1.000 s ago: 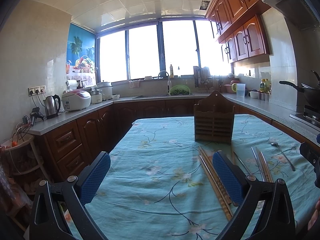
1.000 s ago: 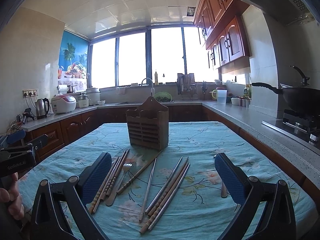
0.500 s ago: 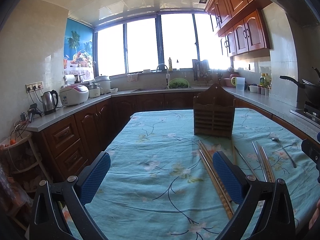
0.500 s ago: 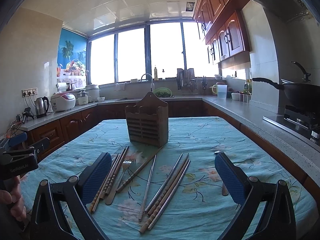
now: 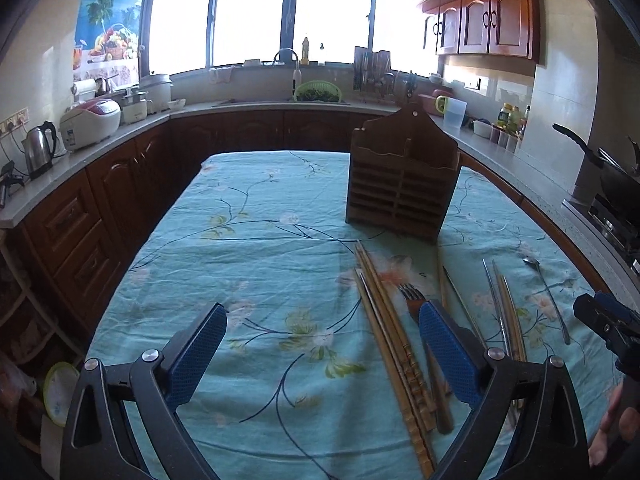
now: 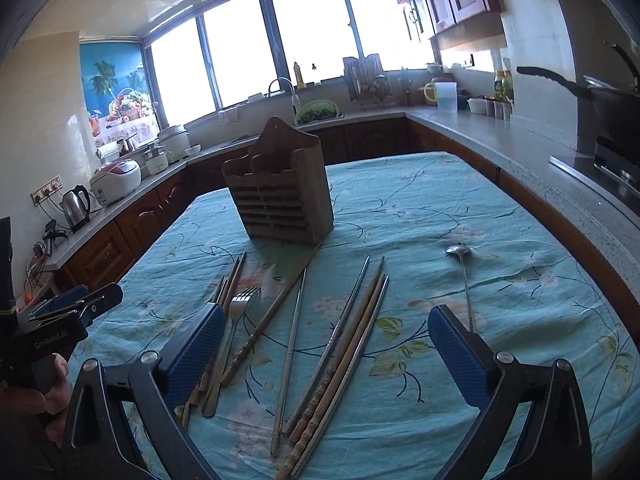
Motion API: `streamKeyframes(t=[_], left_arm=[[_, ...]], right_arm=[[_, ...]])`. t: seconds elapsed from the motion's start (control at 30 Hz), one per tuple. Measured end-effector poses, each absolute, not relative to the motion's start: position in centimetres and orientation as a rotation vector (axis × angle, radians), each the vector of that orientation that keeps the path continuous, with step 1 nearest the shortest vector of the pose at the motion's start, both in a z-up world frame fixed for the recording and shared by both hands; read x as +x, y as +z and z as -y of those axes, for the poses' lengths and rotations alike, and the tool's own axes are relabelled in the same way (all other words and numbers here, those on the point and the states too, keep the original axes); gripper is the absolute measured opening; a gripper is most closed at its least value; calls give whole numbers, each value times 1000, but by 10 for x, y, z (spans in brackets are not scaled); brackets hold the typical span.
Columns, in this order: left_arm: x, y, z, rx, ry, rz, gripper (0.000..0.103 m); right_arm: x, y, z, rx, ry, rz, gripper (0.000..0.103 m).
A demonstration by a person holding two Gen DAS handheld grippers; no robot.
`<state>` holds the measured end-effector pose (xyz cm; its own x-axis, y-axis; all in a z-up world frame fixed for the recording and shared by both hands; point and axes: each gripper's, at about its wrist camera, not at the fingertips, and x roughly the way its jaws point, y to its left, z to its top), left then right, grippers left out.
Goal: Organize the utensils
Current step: 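Lower the left tool onto a chopstick and close it while the right tool grasps another chopstick, then lift the chopsticks with both tools and lower them into the wooden caddy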
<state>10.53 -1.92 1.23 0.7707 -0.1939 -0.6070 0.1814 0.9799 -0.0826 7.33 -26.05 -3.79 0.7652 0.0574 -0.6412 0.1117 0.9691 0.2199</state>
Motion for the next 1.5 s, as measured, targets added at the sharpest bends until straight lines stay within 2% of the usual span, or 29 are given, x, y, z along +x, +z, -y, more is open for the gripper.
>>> streamKeyframes(t=[0.23,0.47,0.67,0.73,0.87,0.97,1.13,1.2,1.33,1.4,1.5], left_arm=[[170,20,33,-39,-260,-765,81],[233,19,39,-58,-299,-863,70],[264,7,47,-43,-309,-895,69],[272,4,48,-40,-311,-902,69],[290,-8,54,-30,-327,-933,67],[304,-17,64,-10,-346,-957,65],[332,-36,89,64,-354,-1010,54],[343,-47,99,102,-352,-1045,42],[352,-57,118,221,-336,-1043,30],[355,-59,123,227,-356,-1052,8],[356,-60,128,222,-370,-1062,7]], right_arm=[[123,-53,276,314,-19,-808,67],[181,-75,264,348,42,-919,51],[242,-112,244,351,46,-1034,37],[256,-123,240,344,35,-1065,25],[268,-129,234,293,-7,-1075,22],[269,-130,233,265,-28,-1077,8],[261,-128,247,336,-1,-1079,6],[257,-125,255,376,8,-1065,6],[244,-112,272,461,34,-1025,5],[235,-104,277,489,44,-1000,5],[224,-89,281,499,54,-967,5]])
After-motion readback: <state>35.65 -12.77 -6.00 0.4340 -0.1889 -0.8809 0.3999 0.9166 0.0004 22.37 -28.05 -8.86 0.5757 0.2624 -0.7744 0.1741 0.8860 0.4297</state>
